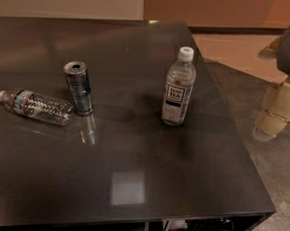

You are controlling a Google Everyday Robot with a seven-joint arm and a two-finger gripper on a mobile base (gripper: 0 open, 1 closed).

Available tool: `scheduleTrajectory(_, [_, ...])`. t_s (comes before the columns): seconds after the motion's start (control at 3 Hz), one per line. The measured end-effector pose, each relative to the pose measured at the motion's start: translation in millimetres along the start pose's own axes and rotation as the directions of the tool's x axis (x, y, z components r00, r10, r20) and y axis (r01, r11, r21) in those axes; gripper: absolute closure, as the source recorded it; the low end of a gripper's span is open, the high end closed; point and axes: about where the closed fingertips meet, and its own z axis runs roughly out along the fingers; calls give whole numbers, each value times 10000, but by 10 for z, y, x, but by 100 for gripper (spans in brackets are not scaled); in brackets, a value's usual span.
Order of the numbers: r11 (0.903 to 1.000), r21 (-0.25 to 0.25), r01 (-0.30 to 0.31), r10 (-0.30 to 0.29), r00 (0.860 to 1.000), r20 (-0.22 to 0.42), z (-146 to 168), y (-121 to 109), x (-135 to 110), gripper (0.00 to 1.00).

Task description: Move blue plastic bottle near redbull can

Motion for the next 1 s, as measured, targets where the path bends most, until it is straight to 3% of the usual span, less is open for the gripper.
scheduleTrajectory(0.33, [10000,-29,46,-45,9995,299,47,-144,-147,0])
scheduleTrajectory(1.0, [9991,-377,175,-114,9876,1568,336,-297,-623,0])
